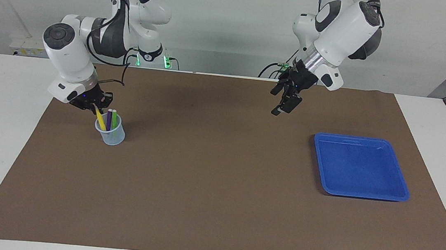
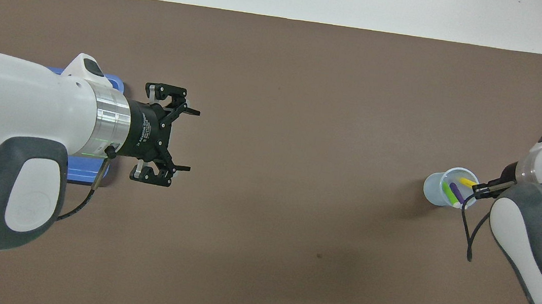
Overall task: Right arm passes pens to left for tray arrangement
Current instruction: 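Lift the yellow pen with the right gripper toward the left gripper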
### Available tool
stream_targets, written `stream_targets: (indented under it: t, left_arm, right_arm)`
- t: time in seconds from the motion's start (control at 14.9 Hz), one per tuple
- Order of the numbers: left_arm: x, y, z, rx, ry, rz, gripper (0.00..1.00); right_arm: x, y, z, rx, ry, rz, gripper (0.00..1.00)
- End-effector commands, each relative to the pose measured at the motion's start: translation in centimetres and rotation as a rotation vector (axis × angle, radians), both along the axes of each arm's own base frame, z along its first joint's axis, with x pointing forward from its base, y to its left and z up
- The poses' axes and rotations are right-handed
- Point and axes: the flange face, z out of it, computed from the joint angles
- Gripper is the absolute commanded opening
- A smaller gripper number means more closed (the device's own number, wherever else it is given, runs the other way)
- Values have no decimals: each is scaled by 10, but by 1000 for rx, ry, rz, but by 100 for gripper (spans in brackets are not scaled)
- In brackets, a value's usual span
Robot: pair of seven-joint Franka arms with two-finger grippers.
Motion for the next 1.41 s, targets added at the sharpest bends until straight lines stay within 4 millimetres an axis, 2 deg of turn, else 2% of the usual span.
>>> stream_targets:
  t: [0.0, 0.47, 0.88, 1.08, 1.35]
  left_arm:
    - [-11, 1, 0, -16, 8, 18, 100]
    - [-17, -11, 2, -20, 11, 18, 100]
    - [-21, -18, 2, -21, 14, 8, 100]
    - [-22, -21, 2, -21, 15, 8, 100]
    - [-22, -22, 3, -25, 21, 30, 100]
  right_arm:
    - [-5, 1, 19, 11, 10, 13, 0]
    - [-12, 2, 58, 10, 48, 6, 0]
    - [-19, 14, 92, 51, 56, 22, 0]
    - [-24, 20, 104, 61, 57, 68, 0]
    - [-24, 30, 112, 186, 45, 104, 0]
